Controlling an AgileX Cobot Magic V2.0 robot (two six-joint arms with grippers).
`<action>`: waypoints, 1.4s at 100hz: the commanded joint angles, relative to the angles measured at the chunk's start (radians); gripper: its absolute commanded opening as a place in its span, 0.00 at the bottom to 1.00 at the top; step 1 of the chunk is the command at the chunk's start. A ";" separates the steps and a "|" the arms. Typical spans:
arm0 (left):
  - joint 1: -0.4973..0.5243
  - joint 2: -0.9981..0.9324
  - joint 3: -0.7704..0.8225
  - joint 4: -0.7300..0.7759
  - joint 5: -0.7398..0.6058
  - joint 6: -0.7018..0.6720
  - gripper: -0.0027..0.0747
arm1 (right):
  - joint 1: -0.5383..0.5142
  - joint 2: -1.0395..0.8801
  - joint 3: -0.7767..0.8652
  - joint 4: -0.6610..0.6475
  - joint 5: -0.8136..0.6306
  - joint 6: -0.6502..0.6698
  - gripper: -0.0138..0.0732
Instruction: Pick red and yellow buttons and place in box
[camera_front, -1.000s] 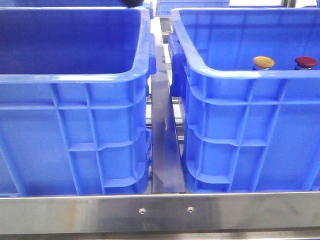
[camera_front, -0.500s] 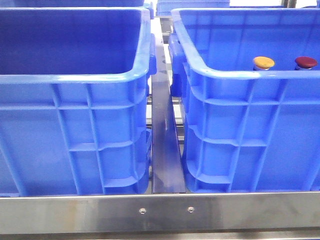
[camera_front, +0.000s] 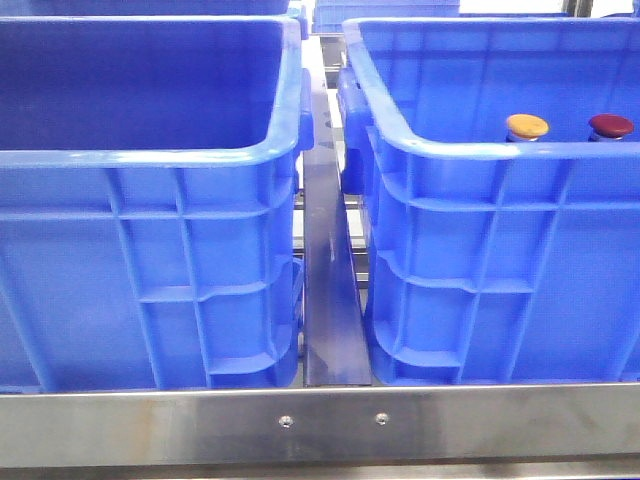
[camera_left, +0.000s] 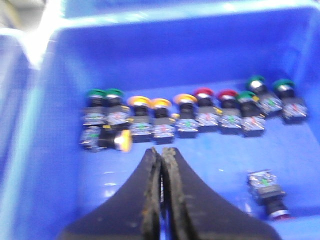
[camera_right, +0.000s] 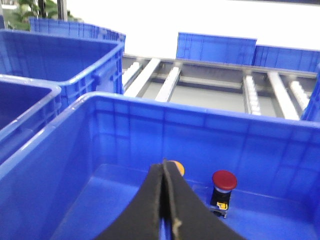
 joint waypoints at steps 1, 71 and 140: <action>0.026 -0.099 0.025 -0.005 -0.073 -0.010 0.01 | 0.000 -0.064 0.009 0.102 0.031 -0.010 0.08; 0.030 -0.326 0.128 0.012 -0.066 -0.010 0.01 | 0.000 -0.212 0.089 0.102 0.032 -0.010 0.08; 0.028 -0.326 0.128 -0.001 -0.066 -0.010 0.01 | 0.000 -0.212 0.089 0.102 0.032 -0.010 0.08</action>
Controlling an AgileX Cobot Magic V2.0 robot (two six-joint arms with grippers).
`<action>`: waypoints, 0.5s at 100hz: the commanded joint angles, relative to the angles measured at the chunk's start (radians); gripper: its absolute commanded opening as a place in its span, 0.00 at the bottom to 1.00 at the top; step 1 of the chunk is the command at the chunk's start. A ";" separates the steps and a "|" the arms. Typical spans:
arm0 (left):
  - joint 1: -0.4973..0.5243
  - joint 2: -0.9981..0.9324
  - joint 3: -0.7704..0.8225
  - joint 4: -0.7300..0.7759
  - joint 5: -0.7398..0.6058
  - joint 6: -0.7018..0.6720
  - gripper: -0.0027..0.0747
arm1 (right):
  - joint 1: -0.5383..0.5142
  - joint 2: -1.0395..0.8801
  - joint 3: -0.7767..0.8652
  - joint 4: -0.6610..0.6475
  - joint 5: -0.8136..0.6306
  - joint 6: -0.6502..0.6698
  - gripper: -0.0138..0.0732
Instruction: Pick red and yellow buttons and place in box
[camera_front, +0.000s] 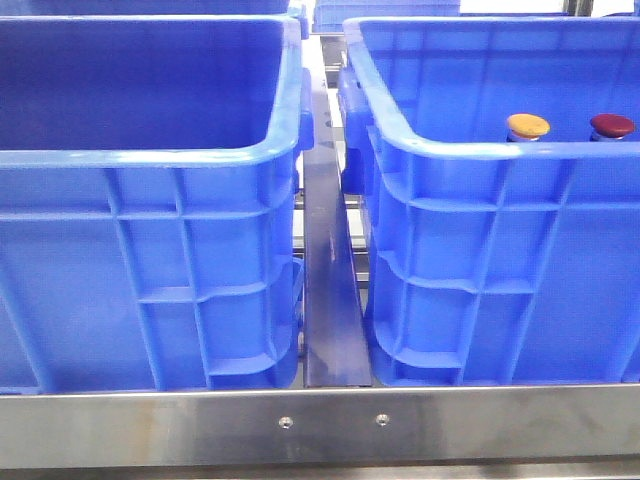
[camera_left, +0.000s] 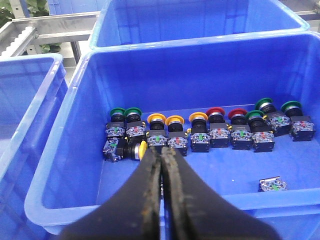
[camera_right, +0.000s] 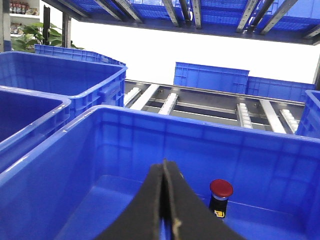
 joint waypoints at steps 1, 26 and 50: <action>0.000 0.013 -0.024 -0.016 -0.072 -0.010 0.01 | 0.000 0.006 -0.026 0.104 0.032 -0.010 0.08; 0.002 0.011 0.142 0.006 -0.388 -0.010 0.01 | 0.000 0.006 -0.026 0.104 0.032 -0.010 0.08; -0.002 -0.015 0.338 0.103 -0.574 -0.143 0.01 | 0.000 0.006 -0.026 0.104 0.032 -0.010 0.08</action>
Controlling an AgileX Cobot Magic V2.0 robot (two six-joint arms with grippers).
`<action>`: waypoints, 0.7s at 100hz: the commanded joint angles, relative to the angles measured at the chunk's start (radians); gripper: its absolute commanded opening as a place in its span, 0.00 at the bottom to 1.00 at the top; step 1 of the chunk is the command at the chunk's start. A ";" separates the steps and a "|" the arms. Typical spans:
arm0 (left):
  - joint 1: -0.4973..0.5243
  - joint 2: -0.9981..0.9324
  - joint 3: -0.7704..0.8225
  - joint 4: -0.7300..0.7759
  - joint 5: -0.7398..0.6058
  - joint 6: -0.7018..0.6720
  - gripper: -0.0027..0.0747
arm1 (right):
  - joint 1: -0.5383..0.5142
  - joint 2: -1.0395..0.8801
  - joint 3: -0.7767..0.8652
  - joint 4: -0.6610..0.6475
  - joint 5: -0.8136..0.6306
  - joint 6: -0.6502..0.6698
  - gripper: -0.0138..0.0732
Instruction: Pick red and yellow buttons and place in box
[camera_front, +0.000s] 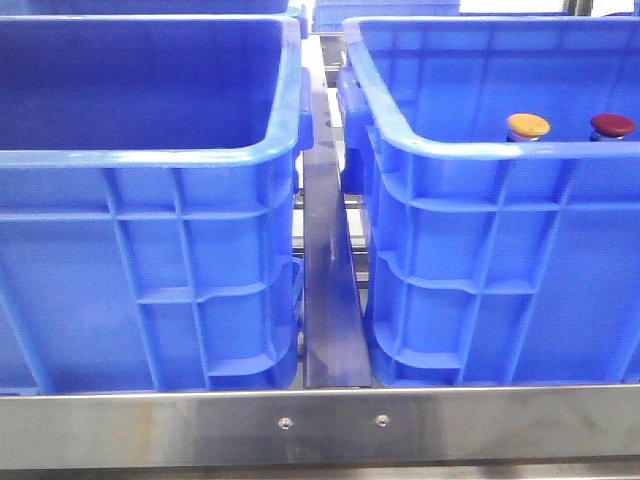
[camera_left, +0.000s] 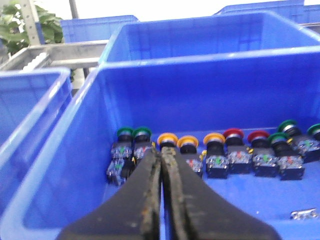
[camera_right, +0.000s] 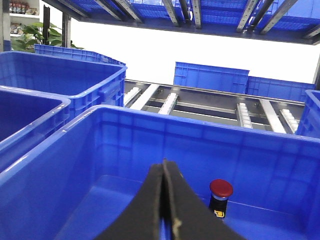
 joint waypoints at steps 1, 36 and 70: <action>-0.002 -0.007 0.040 0.029 -0.137 -0.062 0.01 | 0.000 0.006 -0.026 0.104 0.032 -0.010 0.08; -0.029 -0.126 0.283 0.016 -0.289 -0.062 0.01 | 0.000 0.007 -0.026 0.104 0.034 -0.010 0.08; -0.036 -0.128 0.285 0.011 -0.291 -0.062 0.01 | 0.000 0.010 -0.026 0.104 0.039 -0.010 0.08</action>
